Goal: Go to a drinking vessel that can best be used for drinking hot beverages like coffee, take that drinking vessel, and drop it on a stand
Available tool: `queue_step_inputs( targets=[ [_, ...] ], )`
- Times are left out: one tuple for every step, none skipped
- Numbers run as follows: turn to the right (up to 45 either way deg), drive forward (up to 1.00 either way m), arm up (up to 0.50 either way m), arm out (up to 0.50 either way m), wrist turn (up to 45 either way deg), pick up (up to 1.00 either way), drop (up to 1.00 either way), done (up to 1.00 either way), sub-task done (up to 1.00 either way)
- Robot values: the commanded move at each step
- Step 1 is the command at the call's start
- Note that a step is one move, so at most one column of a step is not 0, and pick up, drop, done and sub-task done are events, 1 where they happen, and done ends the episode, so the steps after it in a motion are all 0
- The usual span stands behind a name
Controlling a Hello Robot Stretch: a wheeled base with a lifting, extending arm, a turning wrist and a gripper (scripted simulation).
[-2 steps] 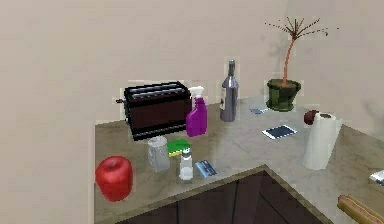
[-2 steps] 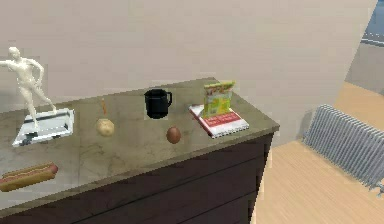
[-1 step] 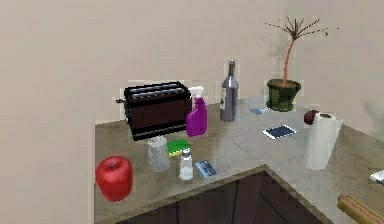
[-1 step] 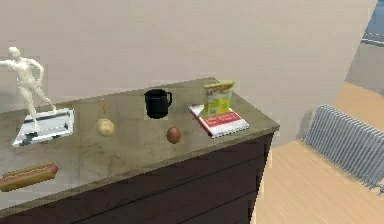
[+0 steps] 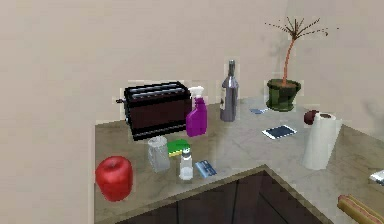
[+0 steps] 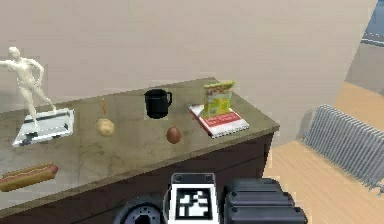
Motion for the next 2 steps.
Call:
queue_step_inputs(
  targets=[
    [0.0,0.0,0.0,0.5,0.0,0.0,0.0,0.0,0.0],
    [0.0,0.0,0.0,0.0,45.0,0.0,0.0,0.0,0.0]
  ],
)
